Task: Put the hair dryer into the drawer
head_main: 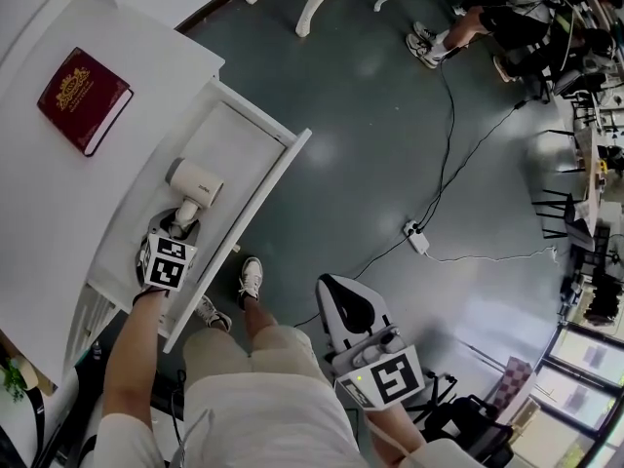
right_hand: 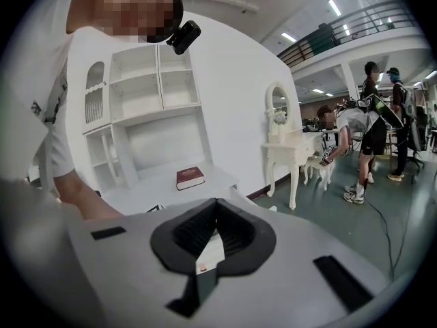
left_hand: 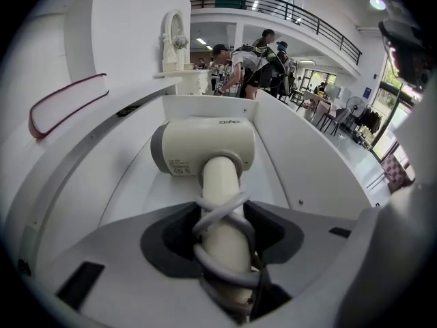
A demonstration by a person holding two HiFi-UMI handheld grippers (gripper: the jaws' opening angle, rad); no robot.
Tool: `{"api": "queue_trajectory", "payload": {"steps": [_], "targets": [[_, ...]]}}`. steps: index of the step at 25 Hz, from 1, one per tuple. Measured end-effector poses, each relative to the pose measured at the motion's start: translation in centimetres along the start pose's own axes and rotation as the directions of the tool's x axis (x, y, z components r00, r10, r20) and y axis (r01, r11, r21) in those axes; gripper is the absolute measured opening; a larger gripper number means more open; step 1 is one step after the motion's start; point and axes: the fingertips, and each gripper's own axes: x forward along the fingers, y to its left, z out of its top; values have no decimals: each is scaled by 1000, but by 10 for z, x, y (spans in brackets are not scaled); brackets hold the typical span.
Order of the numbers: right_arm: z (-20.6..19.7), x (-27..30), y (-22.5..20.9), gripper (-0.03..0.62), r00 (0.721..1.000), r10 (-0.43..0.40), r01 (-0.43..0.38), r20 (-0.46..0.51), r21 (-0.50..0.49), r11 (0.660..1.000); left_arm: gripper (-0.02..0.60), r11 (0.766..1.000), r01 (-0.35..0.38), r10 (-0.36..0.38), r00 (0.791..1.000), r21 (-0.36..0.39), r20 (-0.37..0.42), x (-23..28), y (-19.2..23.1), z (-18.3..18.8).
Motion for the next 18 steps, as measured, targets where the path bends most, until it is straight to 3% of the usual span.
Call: {"api": "queue_trajectory", "payload": {"steps": [18], "targets": [[-12,-2,-11,11,1000,-17,17,2,63,998,201,998,-14,19,997,68,-73,15,0,6]]}}
